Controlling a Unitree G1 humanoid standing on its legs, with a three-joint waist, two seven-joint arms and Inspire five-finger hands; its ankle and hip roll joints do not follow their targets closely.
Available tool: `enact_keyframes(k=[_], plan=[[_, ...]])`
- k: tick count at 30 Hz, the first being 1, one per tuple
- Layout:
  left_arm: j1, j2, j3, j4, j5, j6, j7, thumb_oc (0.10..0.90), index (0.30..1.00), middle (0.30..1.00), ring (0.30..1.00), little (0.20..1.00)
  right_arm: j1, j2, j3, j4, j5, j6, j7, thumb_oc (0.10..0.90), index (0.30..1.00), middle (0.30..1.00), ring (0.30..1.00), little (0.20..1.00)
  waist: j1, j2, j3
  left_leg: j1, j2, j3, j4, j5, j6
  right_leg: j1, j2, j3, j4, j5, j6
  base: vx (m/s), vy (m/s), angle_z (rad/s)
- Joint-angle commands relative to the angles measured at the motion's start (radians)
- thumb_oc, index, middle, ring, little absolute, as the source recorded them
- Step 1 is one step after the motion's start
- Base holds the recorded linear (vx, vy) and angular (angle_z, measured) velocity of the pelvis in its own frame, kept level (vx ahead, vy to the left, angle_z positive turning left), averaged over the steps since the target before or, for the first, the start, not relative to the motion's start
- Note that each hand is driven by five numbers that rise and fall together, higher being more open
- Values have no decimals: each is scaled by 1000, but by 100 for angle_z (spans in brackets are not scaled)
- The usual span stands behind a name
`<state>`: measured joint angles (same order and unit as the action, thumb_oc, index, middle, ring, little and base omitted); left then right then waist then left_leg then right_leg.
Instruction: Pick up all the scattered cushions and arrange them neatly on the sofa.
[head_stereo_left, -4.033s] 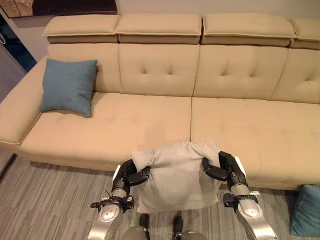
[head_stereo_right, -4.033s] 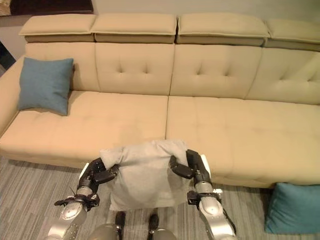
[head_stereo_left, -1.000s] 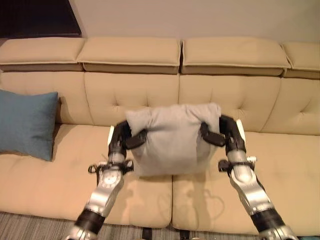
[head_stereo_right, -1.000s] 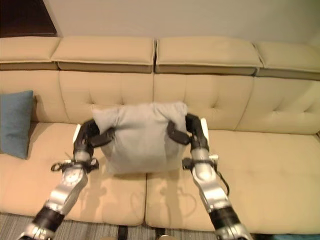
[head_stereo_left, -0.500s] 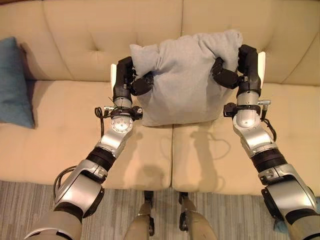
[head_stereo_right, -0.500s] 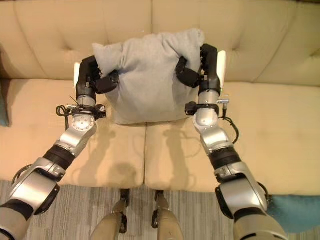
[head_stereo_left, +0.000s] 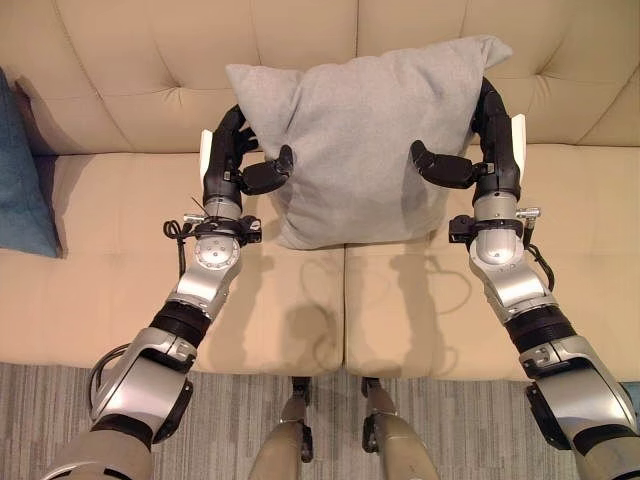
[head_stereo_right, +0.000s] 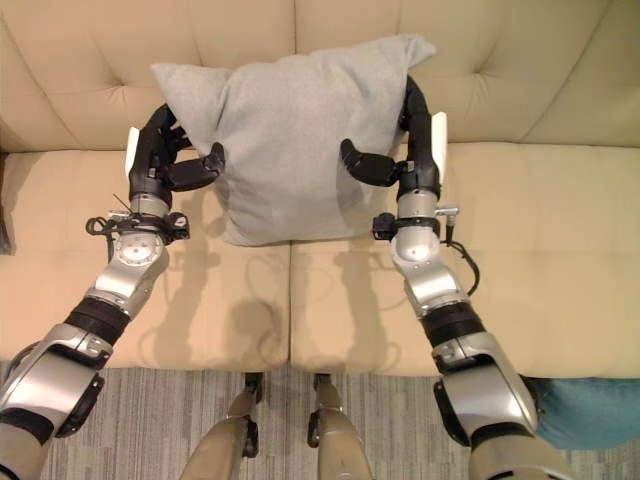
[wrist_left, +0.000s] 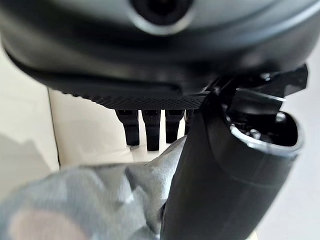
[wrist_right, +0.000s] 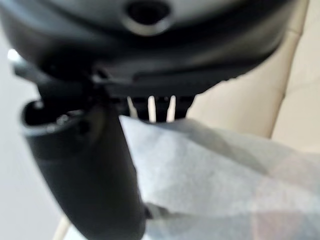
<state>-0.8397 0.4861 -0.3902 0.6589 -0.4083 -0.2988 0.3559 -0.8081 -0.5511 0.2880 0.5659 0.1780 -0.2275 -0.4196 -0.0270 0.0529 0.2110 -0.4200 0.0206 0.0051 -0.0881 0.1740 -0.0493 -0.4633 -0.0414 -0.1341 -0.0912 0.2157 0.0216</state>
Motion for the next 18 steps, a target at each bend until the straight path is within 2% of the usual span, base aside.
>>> enact_keyframes(k=[1,3,6,7,8,13,17,18], plan=[[-9,47,28,14,51,-53,-1,800,900,900,900,900,14,-28,-33,-92,-19,-93,-7,800,900,900,900,900,-2,-57,-99,-1,-51,5,1,-61,-20,46,-21,18,4,-82,101,7,-30,2],[29,62,67,2,47,-54,5,800,900,900,900,900,35,-45,-57,-110,-17,-94,-6,800,900,900,900,900,2,-57,-105,6,-50,2,1,-62,-20,55,-21,15,4,-85,100,16,-18,2],[188,42,168,-78,11,-68,-5,800,900,900,900,900,139,-62,-138,-196,-13,-93,9,800,900,900,900,900,8,-60,-118,28,-50,2,1,-70,-18,77,-20,11,4,-93,96,23,-19,3],[189,42,168,-79,12,-68,-5,800,900,900,900,900,140,-61,-138,-197,-14,-92,9,800,900,900,900,900,8,-60,-118,28,-50,2,1,-70,-18,78,-20,10,4,-93,96,33,-27,1],[262,23,206,-107,-2,-74,-12,800,900,900,900,900,192,-66,-177,-226,-12,-97,16,800,900,900,900,900,11,-62,-122,34,-50,2,1,-72,-16,86,-20,10,4,-96,93,0,0,0],[432,-47,307,-183,-60,-86,-18,800,900,900,900,900,329,-63,-252,-289,-24,-95,37,800,900,900,900,900,18,-71,-134,40,-47,0,1,-75,-13,91,-18,4,4,-100,88,5,-29,8],[530,-86,335,-238,-67,-82,-37,800,900,900,900,900,422,-44,-282,-323,-45,-88,55,800,900,900,900,900,20,-76,-141,42,-46,-3,1,-75,-12,95,-16,2,4,-103,86,-3,-30,8],[590,-102,344,-251,-48,-71,-58,800,900,900,900,900,484,-27,-299,-331,-59,-85,72,800,900,900,900,900,21,-77,-136,50,-45,-4,1,-76,-11,104,-14,-2,4,-108,85,7,-25,4]])
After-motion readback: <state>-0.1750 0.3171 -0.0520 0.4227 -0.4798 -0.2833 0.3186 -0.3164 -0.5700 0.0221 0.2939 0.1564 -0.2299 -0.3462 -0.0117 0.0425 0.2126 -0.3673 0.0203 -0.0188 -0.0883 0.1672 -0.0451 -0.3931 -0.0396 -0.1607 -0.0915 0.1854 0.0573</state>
